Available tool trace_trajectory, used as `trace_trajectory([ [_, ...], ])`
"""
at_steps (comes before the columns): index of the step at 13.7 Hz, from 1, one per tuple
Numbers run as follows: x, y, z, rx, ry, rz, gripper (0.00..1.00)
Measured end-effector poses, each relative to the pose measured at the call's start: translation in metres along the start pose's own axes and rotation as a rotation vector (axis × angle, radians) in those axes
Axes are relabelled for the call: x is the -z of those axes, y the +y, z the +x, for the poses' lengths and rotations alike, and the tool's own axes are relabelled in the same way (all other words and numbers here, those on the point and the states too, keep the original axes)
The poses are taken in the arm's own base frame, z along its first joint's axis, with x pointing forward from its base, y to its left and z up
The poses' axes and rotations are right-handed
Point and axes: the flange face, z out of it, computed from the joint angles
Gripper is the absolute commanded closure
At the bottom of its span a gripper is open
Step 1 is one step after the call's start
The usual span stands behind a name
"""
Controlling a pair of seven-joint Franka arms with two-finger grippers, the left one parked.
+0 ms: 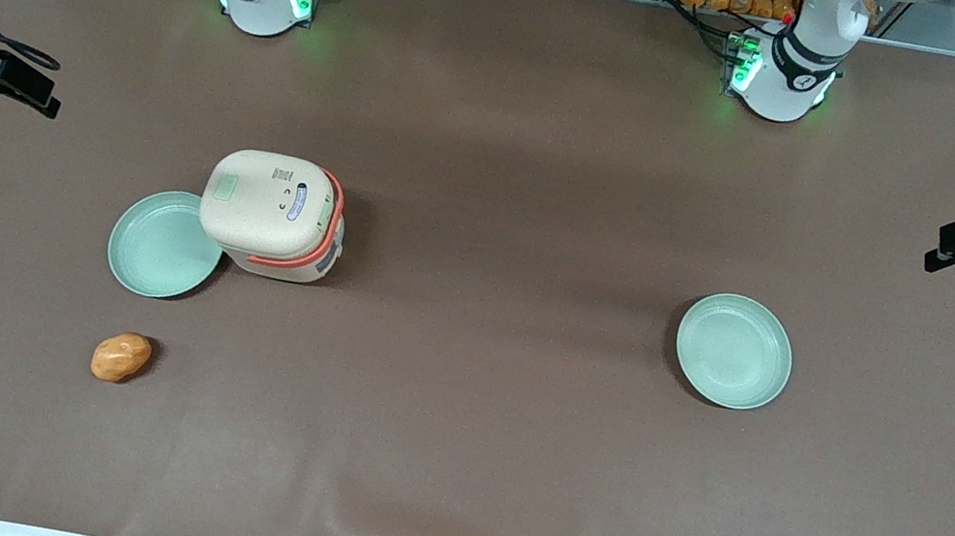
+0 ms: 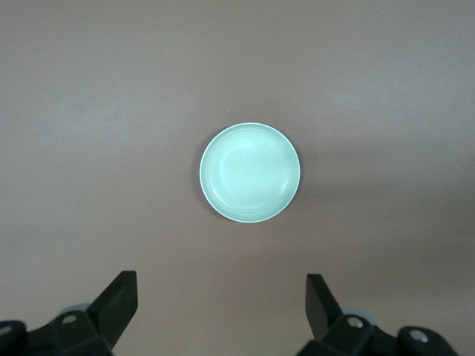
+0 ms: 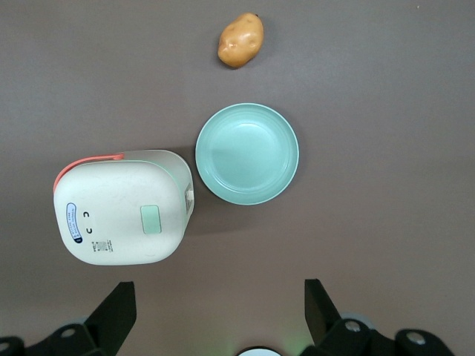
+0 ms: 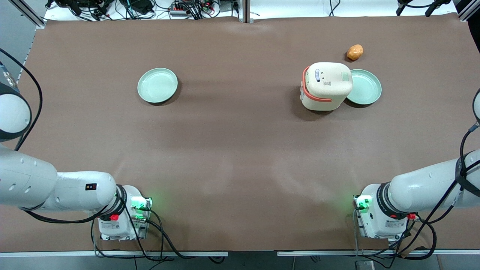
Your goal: Press rice cooker button with right arm
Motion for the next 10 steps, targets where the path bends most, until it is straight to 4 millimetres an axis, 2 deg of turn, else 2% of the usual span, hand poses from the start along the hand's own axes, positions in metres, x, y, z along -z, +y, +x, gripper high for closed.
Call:
trace_trajectory([
  [10,-0.0005,-0.0080,-0.0006,0.014,-0.002,0.004,0.00],
])
